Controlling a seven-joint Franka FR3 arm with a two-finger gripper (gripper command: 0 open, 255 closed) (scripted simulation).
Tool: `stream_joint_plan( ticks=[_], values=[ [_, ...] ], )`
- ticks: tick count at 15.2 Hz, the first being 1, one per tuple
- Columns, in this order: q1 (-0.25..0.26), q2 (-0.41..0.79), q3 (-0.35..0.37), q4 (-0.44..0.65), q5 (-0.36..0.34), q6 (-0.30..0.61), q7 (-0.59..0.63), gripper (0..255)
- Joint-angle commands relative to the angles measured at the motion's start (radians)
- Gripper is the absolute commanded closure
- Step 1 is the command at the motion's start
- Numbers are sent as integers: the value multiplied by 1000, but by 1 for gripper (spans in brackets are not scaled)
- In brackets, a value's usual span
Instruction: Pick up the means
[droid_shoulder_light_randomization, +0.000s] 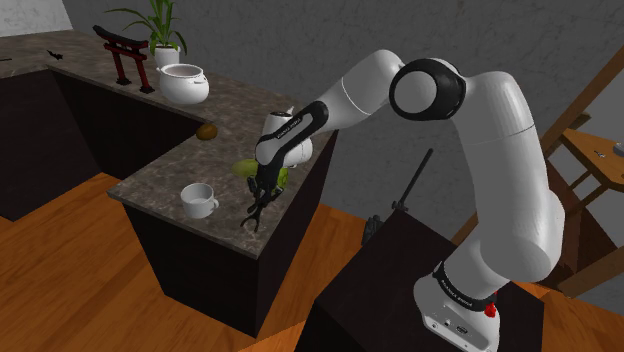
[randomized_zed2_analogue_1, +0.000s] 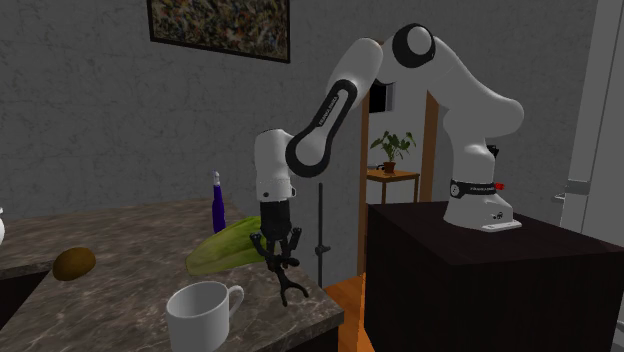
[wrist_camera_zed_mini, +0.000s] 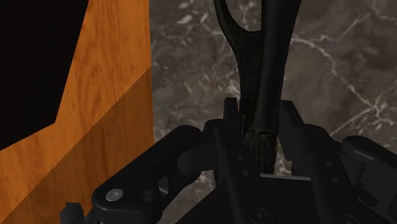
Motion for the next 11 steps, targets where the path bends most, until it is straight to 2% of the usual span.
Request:
stream_joint_plan(
  ticks=[1, 4, 11],
  values=[
    [0, 1, -1, 0, 0, 0, 0, 255],
    [-1, 1, -1, 0, 0, 0, 0, 255],
    [-5, -80, 3, -28, 3, -52, 10, 255]
  ],
)
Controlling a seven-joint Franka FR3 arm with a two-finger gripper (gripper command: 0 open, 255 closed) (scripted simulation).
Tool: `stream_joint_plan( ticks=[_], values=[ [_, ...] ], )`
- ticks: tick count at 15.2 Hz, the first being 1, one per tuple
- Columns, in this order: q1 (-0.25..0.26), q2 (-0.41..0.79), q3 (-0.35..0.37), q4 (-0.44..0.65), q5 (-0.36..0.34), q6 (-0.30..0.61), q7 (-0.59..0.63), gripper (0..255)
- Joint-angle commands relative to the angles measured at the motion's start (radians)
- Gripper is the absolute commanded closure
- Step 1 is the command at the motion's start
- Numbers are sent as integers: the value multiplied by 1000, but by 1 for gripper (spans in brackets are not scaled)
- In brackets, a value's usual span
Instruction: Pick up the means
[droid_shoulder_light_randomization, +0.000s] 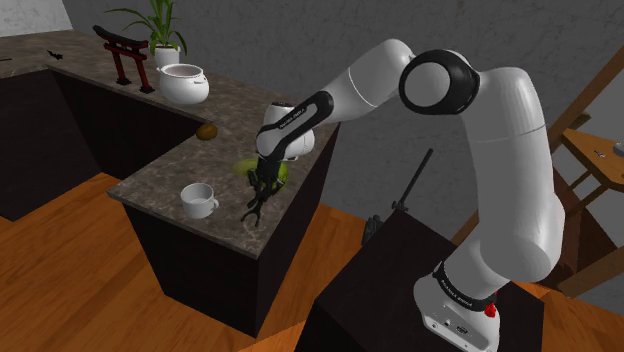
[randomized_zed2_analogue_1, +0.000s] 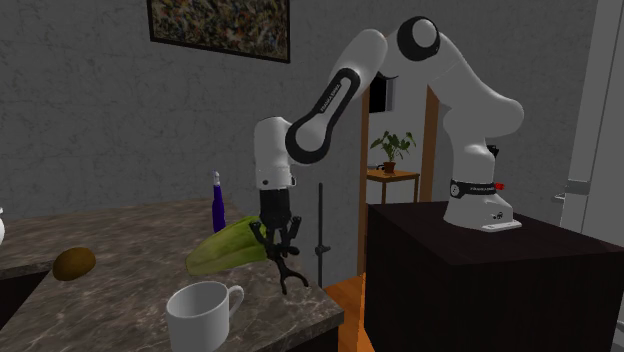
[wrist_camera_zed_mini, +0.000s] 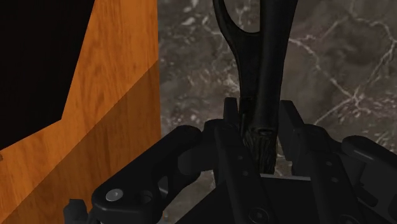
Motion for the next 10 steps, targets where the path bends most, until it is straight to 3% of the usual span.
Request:
stream_joint_plan(
  ticks=[1, 10],
  values=[
    [-1, -25, 1, -9, 1, -15, 3, 255],
    [-6, -101, 5, -25, 4, -75, 13, 255]
  ],
)
